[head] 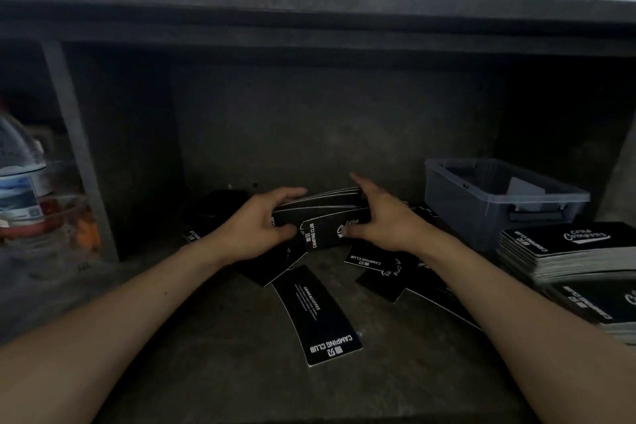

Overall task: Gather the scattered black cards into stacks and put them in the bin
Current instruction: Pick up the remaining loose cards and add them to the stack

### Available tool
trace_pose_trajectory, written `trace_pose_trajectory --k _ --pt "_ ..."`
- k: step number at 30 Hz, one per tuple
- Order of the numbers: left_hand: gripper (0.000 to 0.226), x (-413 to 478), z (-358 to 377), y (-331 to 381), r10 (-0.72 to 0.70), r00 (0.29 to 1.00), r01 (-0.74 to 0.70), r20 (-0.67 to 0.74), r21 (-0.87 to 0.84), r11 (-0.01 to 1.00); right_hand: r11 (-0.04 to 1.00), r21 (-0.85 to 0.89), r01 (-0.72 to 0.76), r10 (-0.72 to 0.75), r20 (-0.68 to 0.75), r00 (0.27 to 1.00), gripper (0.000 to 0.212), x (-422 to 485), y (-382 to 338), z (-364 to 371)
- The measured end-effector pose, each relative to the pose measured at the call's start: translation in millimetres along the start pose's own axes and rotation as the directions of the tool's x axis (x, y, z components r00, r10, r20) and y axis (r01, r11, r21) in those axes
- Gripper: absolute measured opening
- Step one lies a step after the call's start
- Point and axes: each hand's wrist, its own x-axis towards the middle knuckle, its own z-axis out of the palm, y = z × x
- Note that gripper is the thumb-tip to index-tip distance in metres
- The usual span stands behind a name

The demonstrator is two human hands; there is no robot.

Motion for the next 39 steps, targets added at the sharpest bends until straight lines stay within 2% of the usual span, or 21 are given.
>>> trace_pose_trajectory --k 2,5,9,13,17,19,22,26,29,34,36,39 --pt "0.062 0.9 -0.8 1.1 -0.021 1.0 0.022 0.02 -0.051 0.998 0.999 0.037 0.026 -0.025 -0.021 0.999 0.093 0.9 -1.0 7.5" --pt "0.06 0.7 -2.8 5.0 -0.076 0.993 0.086 0.087 -0.116 0.99 0.991 0.136 -0.003 0.017 -0.107 0.994 0.074 4.4 -6.6 15.6" --pt "0.067 3.1 -7.1 4.6 -0.107 0.988 0.125 0.109 -0.17 0.977 0.992 0.12 -0.036 0.049 -0.104 0.993 0.056 4.8 -5.7 18.1" --pt "0.081 4.2 1.3 1.0 -0.15 0.988 0.144 0.047 0.111 0.983 0.999 0.039 0.001 0.0 -0.037 0.999 0.06 -0.5 -12.3 27.7" --pt "0.069 5.6 5.0 -4.2 -0.034 0.996 0.05 -0.082 0.2 0.978 0.999 -0.01 0.051 -0.051 -0.062 0.997 0.059 -2.1 -21.6 34.6" --pt "0.058 7.1 3.1 -5.0 -0.07 0.995 0.087 -0.066 0.303 0.949 0.998 -0.006 0.062 -0.062 -0.08 0.995 0.052 -0.7 -20.7 30.8" --pt "0.047 6.9 5.8 -1.8 -0.161 0.987 0.14 -0.006 0.523 0.841 0.999 -0.028 0.046 -0.047 -0.027 0.999 0.042 -0.2 -16.3 30.8" --pt "0.041 8.1 7.4 1.4 -0.13 0.991 0.114 -0.009 0.533 0.838 0.998 -0.063 0.029 -0.028 0.008 1.0 0.049 5.2 -12.9 42.5" --pt "0.036 6.8 6.4 5.2 -0.094 0.995 0.09 -0.02 0.548 0.832 0.999 -0.052 0.009 -0.011 -0.036 0.999 0.047 7.0 -16.2 41.9" --pt "0.03 7.0 0.5 34.0 -0.005 0.993 0.058 -0.117 0.456 0.888 0.998 -0.012 0.055 -0.056 -0.149 0.987 0.041 -6.2 -30.4 4.0" --pt "0.03 12.7 -3.4 57.2 0.027 0.975 0.045 -0.222 0.311 0.949 0.998 -0.003 0.058 -0.057 -0.231 0.971 0.041 -14.8 -33.6 -28.0" --pt "0.024 20.6 3.3 106.3 -0.124 0.945 0.111 -0.303 -0.059 0.992 0.998 0.049 0.042 -0.024 -0.326 0.945 0.045 -46.0 -28.8 -84.2"
